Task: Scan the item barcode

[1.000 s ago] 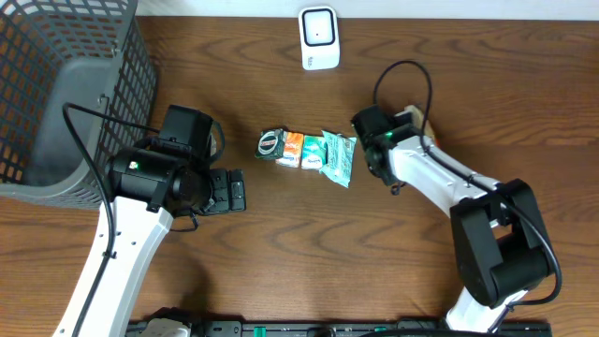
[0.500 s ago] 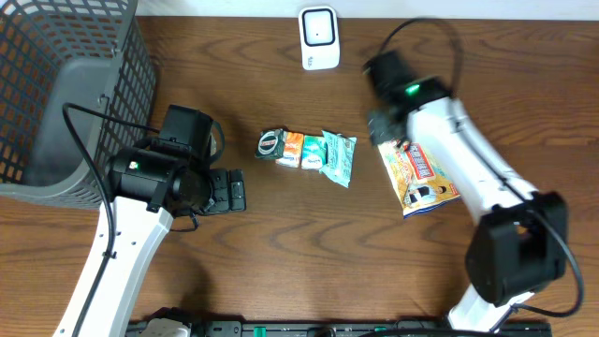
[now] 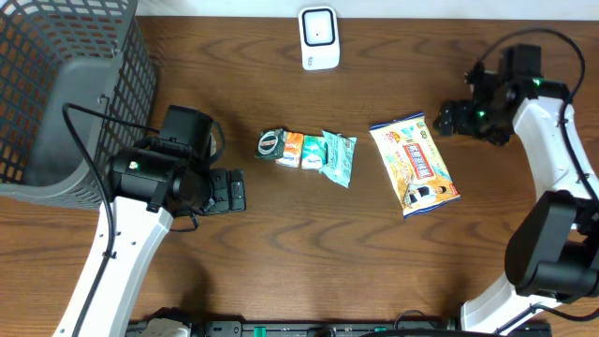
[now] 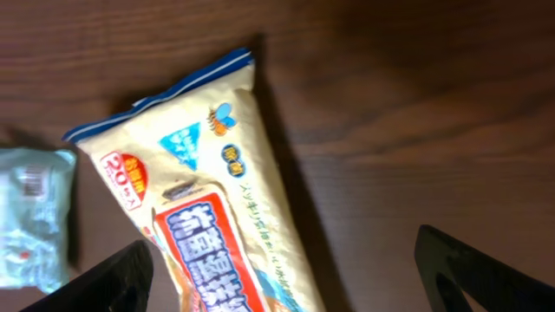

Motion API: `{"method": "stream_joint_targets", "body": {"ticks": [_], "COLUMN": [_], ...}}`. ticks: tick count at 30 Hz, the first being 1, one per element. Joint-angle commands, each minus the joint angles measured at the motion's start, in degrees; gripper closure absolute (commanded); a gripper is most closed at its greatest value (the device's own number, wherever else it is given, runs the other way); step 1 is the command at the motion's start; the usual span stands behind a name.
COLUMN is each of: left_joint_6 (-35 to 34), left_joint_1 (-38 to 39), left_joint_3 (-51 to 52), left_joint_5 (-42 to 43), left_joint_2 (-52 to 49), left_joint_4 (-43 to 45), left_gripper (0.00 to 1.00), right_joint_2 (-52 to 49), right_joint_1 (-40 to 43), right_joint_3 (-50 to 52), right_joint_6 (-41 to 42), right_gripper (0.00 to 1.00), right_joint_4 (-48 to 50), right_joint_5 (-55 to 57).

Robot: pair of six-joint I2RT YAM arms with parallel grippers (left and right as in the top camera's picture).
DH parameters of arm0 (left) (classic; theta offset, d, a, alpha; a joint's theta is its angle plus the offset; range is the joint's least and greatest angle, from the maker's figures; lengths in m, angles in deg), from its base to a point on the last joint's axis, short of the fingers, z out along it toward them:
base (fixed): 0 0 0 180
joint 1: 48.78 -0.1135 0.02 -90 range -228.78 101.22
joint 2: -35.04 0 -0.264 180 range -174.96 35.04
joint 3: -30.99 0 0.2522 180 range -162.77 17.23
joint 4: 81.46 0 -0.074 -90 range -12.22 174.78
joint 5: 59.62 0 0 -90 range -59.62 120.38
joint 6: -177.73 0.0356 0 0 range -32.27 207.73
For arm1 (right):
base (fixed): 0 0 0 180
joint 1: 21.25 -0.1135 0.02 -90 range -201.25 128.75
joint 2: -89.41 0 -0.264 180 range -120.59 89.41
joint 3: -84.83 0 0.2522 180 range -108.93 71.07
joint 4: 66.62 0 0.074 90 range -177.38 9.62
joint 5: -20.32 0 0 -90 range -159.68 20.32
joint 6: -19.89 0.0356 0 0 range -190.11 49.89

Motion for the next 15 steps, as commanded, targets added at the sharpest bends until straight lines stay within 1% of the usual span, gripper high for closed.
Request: {"method": "stream_joint_targets", "body": {"ticks": [1, 4, 7, 10, 15], "left_joint_6": [-0.5, -0.5, -0.5, -0.5, -0.5], "left_joint_1": [-0.2, -0.2, -0.2, -0.2, -0.2], "left_joint_3": [0.2, 0.2, 0.2, 0.2, 0.2], "left_joint_5": [0.5, 0.5, 0.5, 0.5, 0.5], "left_joint_2": [-0.2, -0.2, -0.2, -0.2, -0.2], "left_joint_4": [-0.2, -0.2, -0.2, -0.2, -0.2], "left_gripper": [0.02, 0.02, 0.02, 0.02, 0.02], "right_joint_2": [-0.2, -0.2, -0.2, -0.3, -0.3], "right_joint_1": [0.4, 0.2, 0.2, 0.2, 0.2], "right_joint_3": [4.2, 7.6, 10.7, 12.8, 14.4], "right_joint_6": [-3.0, -3.0, -3.2, -5.2, -4.4], "right_gripper": [0.08, 0.06, 0.01, 0.01, 0.01], "right_joint_4": [3.0, 6.6, 9.4, 11.2, 13.3], "right_joint_5": [-8.3, -8.2, -8.0, -8.0, -8.1]}}
